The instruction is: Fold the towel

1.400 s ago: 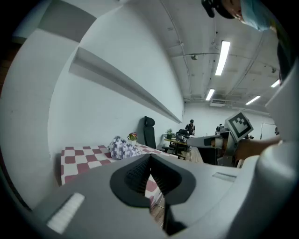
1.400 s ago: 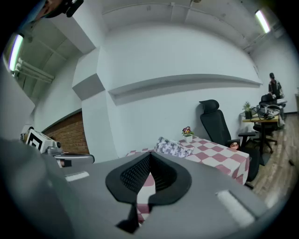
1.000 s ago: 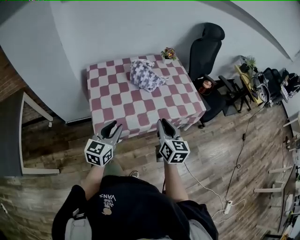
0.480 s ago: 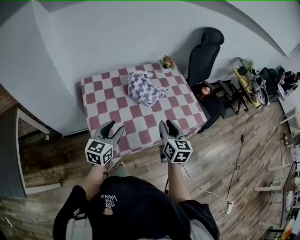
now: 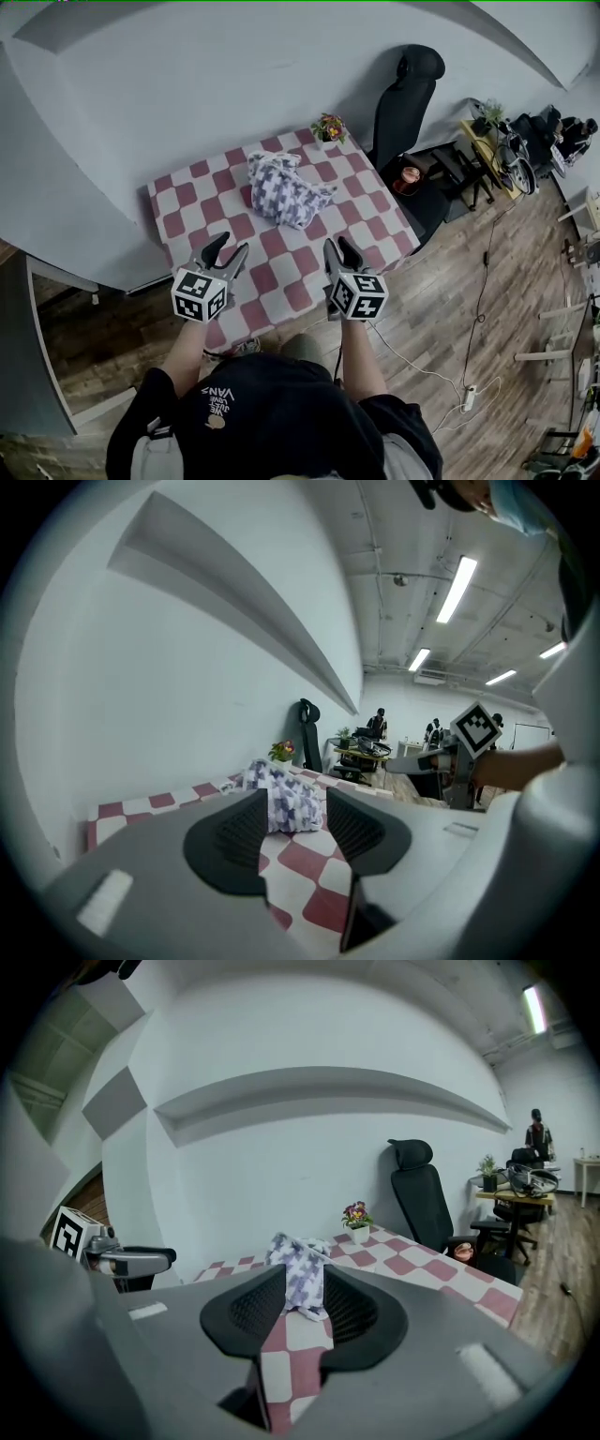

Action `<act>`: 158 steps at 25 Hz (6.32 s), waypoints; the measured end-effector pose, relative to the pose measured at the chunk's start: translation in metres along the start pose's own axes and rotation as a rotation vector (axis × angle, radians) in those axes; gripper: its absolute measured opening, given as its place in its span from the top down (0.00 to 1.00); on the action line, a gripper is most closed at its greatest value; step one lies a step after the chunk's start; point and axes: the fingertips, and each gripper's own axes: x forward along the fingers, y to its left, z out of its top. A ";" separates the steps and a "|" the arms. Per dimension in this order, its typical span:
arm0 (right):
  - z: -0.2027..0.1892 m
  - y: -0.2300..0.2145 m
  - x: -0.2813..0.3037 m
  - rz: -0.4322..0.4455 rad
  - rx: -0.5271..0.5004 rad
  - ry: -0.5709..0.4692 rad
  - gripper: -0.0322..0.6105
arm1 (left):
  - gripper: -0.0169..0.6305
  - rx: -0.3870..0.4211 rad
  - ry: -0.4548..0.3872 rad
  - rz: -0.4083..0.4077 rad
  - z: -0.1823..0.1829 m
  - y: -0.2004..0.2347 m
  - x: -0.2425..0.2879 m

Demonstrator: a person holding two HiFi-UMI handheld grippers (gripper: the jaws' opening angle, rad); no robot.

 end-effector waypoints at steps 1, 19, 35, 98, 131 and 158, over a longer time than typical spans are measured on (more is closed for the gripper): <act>-0.001 -0.006 0.002 -0.005 0.010 0.006 0.77 | 0.71 -0.003 0.007 0.005 -0.002 0.002 0.005; -0.008 -0.162 0.179 0.134 0.125 0.254 0.73 | 0.56 0.076 0.113 0.266 -0.012 0.049 0.147; -0.065 -0.167 0.270 0.252 0.227 0.484 0.67 | 0.48 0.236 0.228 0.248 -0.003 0.094 0.229; 0.160 0.001 -0.237 0.325 0.217 -0.519 0.92 | 0.92 0.505 -0.222 -0.227 0.104 -0.154 -0.164; -0.032 -0.132 0.169 0.210 0.209 0.392 0.75 | 0.66 -0.253 0.274 0.152 -0.101 0.081 0.048; -0.034 -0.083 0.291 0.309 -0.420 0.531 0.87 | 0.94 -0.064 0.617 0.011 -0.130 0.046 0.147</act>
